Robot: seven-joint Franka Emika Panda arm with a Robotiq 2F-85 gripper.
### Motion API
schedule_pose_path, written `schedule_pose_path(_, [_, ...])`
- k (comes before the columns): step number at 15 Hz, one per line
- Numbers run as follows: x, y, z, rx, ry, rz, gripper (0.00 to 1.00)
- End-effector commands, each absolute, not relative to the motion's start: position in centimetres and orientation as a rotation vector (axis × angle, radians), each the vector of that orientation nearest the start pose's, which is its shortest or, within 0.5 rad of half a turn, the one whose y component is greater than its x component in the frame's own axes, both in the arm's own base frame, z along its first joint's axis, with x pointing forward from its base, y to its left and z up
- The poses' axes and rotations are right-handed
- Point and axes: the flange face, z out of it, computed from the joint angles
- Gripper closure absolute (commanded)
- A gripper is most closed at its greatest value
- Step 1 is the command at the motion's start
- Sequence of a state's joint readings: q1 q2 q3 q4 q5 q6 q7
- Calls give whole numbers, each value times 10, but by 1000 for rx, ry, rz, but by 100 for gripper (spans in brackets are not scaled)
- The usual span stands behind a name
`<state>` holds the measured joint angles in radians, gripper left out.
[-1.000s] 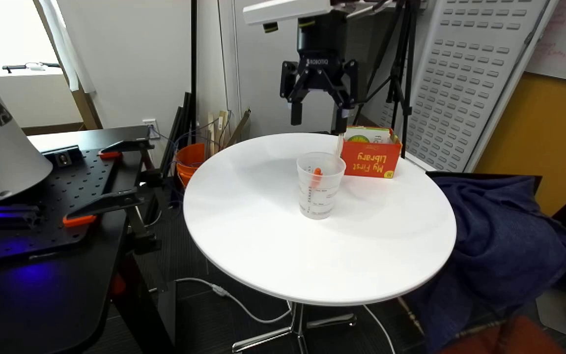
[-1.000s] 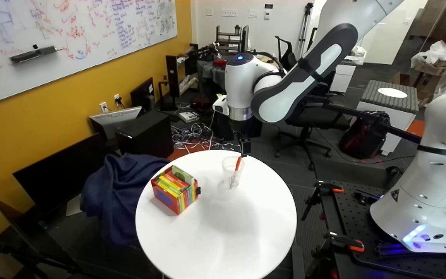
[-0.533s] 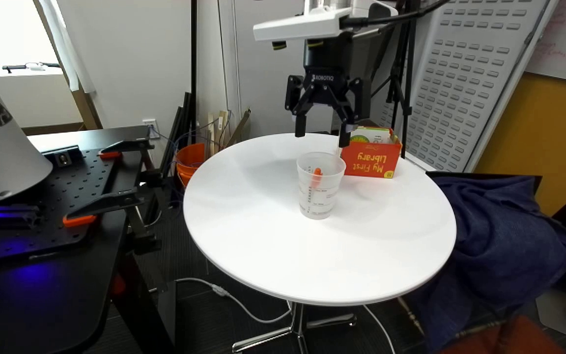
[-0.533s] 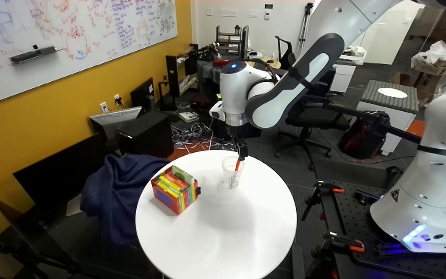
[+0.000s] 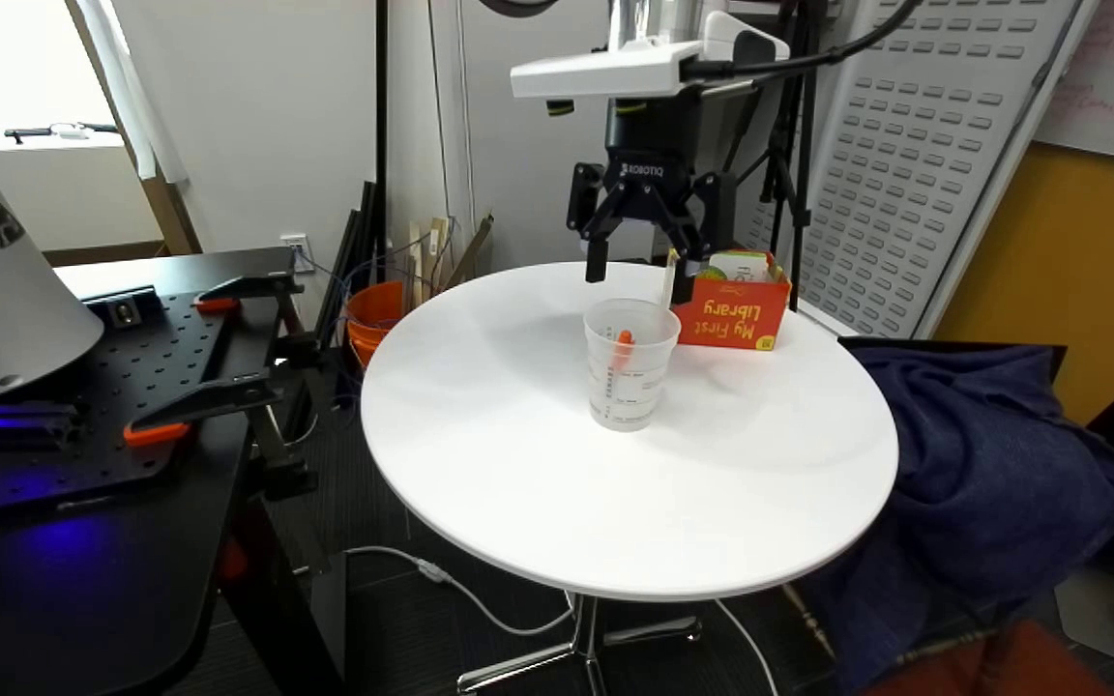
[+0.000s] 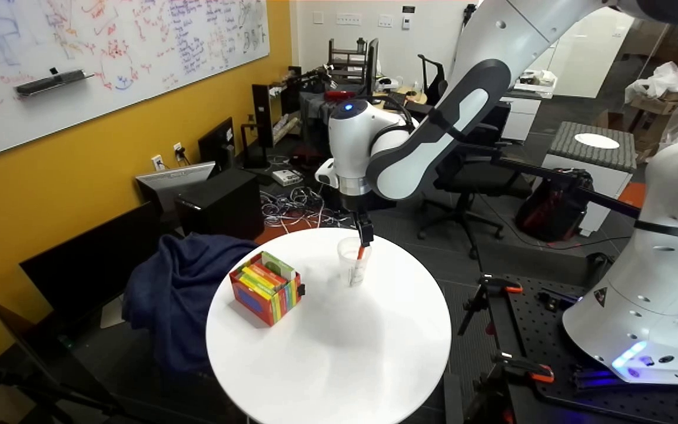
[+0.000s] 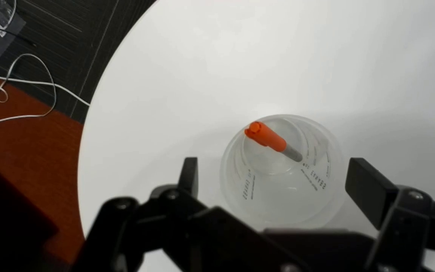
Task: Put the marker on the table
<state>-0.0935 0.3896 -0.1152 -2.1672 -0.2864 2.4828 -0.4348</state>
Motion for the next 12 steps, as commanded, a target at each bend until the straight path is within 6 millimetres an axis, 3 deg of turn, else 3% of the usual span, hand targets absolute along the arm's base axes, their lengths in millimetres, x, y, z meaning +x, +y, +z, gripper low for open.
schedule_pose_path(1, [546,-115,208,-3220,-765,231,0])
schedule_pose_path(12, [546,-122,206,-3207,-739,236,0])
